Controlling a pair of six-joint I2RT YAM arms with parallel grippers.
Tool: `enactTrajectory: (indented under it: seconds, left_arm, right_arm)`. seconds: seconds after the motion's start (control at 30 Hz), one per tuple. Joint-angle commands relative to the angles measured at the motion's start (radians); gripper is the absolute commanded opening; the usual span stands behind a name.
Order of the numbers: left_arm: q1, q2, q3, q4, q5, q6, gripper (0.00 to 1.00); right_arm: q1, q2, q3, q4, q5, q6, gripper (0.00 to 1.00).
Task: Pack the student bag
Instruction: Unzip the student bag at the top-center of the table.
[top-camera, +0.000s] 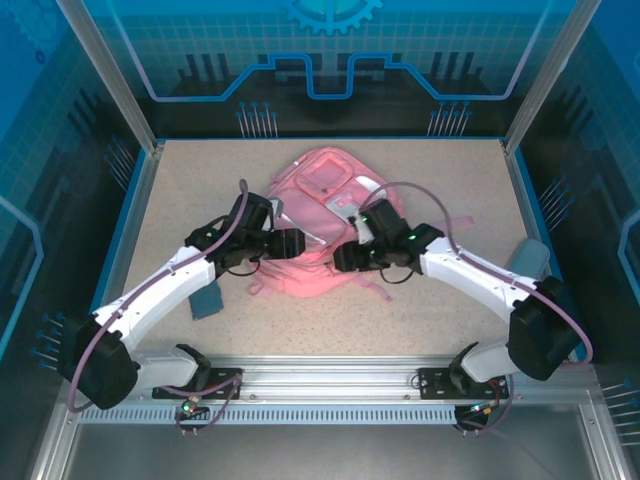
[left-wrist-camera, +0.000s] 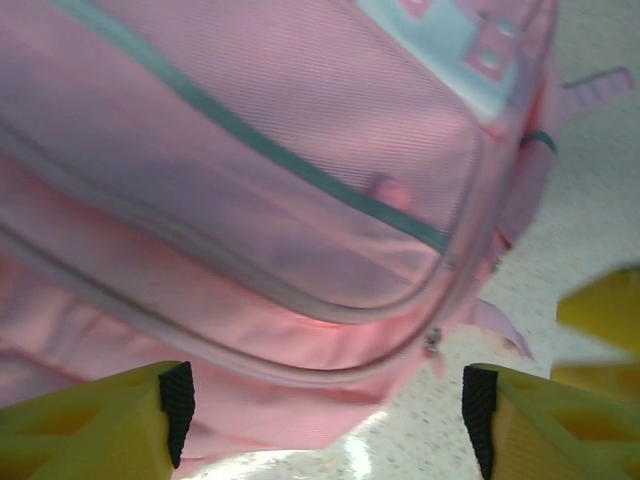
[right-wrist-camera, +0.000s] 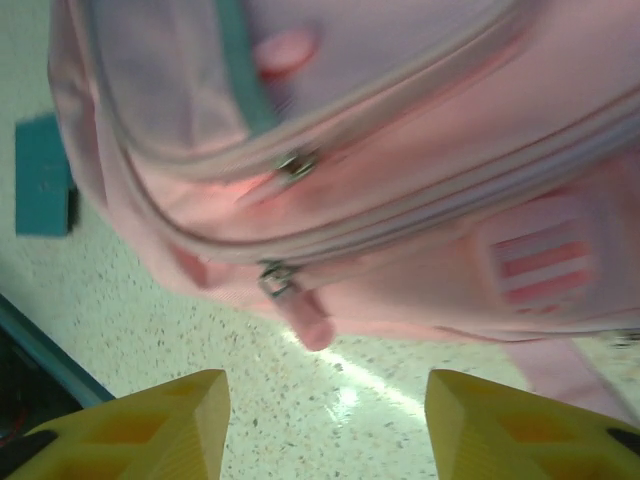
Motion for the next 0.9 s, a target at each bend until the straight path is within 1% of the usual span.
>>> enactTrajectory:
  seconds: [0.0, 0.07, 0.17, 0.33, 0.43, 0.53, 0.63, 0.67, 0.77, 0.87]
  left_arm:
    - [0.02, -0.03, -0.026, -0.055, -0.052, 0.012, 0.77]
    - [0.026, -0.038, -0.033, -0.048, -0.054, 0.009, 0.79]
    - [0.029, -0.039, -0.038, -0.04, -0.053, 0.008, 0.81]
    - [0.03, -0.038, -0.041, -0.032, -0.047, 0.015, 0.82]
    - [0.029, -0.033, -0.04, -0.027, -0.041, 0.035, 0.82]
    - [0.03, -0.016, -0.036, -0.015, -0.016, 0.078, 0.82]
    - [0.025, 0.008, -0.032, 0.012, 0.034, 0.14, 0.79]
    - [0.022, 0.017, -0.032, 0.023, 0.045, 0.161, 0.78]
    - [-0.003, 0.037, -0.038, 0.072, 0.066, 0.247, 0.76]
    - [-0.067, 0.061, -0.041, 0.117, 0.03, 0.356, 0.75]
  right_arm:
    - [0.074, 0.072, 0.043, 0.005, 0.133, -0.091, 0.49]
    - [0.11, 0.121, 0.07, -0.005, 0.177, -0.125, 0.47]
    - [0.135, 0.181, 0.096, -0.003, 0.209, -0.148, 0.46]
    - [0.145, 0.238, 0.136, -0.003, 0.24, -0.16, 0.36]
    - [0.147, 0.247, 0.141, -0.012, 0.286, -0.159, 0.25]
    - [0.144, 0.236, 0.134, -0.02, 0.335, -0.157, 0.11]
    - [0.138, 0.2, 0.113, -0.004, 0.342, -0.161, 0.02]
    - [0.133, 0.186, 0.105, 0.002, 0.334, -0.167, 0.0]
    - [0.108, 0.147, 0.091, 0.009, 0.303, -0.183, 0.0]
    - [0.077, 0.107, 0.082, 0.005, 0.267, -0.204, 0.0]
